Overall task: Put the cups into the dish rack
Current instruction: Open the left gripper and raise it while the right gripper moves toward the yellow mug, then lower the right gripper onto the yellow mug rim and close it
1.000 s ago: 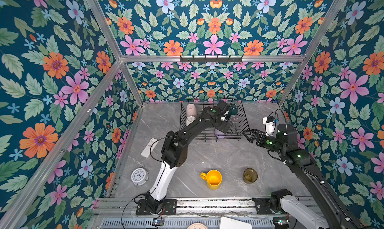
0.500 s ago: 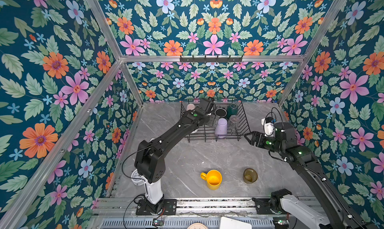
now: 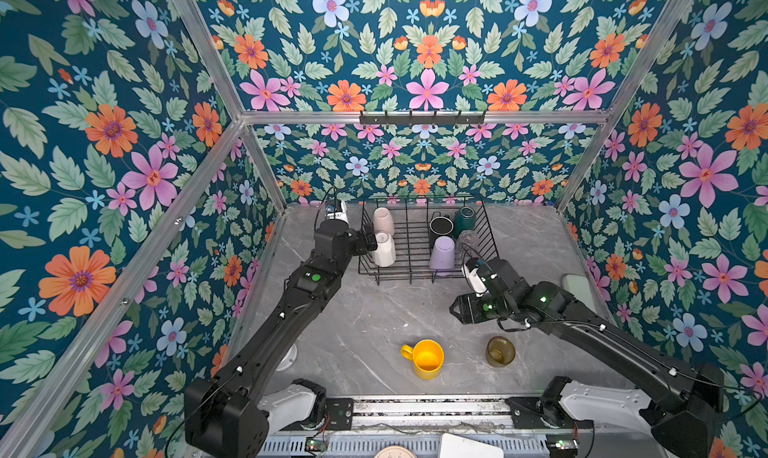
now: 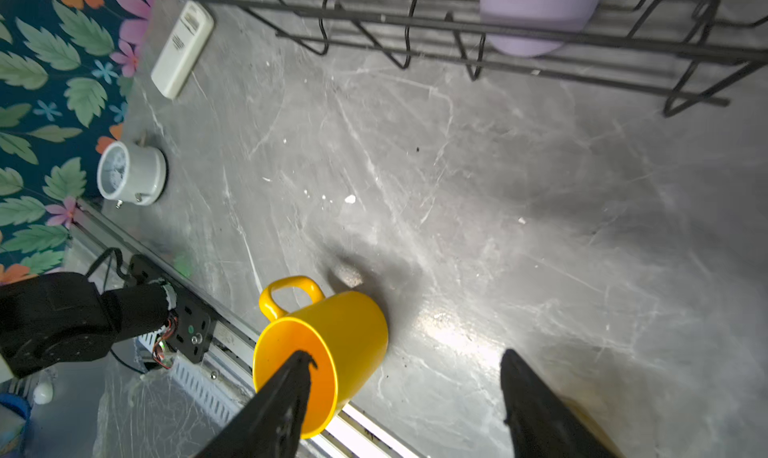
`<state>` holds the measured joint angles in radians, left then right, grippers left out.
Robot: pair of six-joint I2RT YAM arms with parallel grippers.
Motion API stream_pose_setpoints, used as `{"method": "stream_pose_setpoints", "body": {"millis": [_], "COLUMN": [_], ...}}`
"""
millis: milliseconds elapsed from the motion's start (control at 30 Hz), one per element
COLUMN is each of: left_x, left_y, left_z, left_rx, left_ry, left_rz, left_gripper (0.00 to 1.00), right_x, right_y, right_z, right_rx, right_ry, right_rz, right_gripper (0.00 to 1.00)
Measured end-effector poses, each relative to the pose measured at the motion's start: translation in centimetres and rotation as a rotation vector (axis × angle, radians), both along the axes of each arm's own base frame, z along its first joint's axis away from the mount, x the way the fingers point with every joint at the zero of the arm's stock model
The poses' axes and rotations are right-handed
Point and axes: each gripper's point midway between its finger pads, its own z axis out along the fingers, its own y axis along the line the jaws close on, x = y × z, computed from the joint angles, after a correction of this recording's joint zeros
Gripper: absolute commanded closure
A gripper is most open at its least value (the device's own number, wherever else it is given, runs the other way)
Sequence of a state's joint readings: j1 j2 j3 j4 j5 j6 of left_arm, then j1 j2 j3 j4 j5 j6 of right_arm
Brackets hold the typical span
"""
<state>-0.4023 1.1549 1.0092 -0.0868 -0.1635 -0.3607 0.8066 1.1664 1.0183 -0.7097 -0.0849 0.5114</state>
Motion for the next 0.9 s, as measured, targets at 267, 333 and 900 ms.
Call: {"method": "stream_pose_setpoints", "body": {"millis": [267, 333, 900], "left_x": [-0.6, -0.7, -2.2], "left_y": [2.5, 2.7, 5.1], "left_z": [-0.7, -0.9, -1.7], "left_rx": [-0.027, -0.032, -0.05], "left_ry": [-0.008, -0.009, -0.017], "left_rz": [0.072, 0.076, 0.134], "left_gripper": [0.0, 0.0, 0.0], "right_x": [-4.6, -5.5, -7.1], "right_y": [3.2, 3.7, 6.3], "right_z": [-3.0, -3.9, -9.4], "right_rx": [-0.07, -0.091, -0.231], "right_ry": [0.099, 0.124, 0.197], "right_rz": [0.092, 0.098, 0.052], "right_gripper": [0.34, 0.35, 0.61]}}
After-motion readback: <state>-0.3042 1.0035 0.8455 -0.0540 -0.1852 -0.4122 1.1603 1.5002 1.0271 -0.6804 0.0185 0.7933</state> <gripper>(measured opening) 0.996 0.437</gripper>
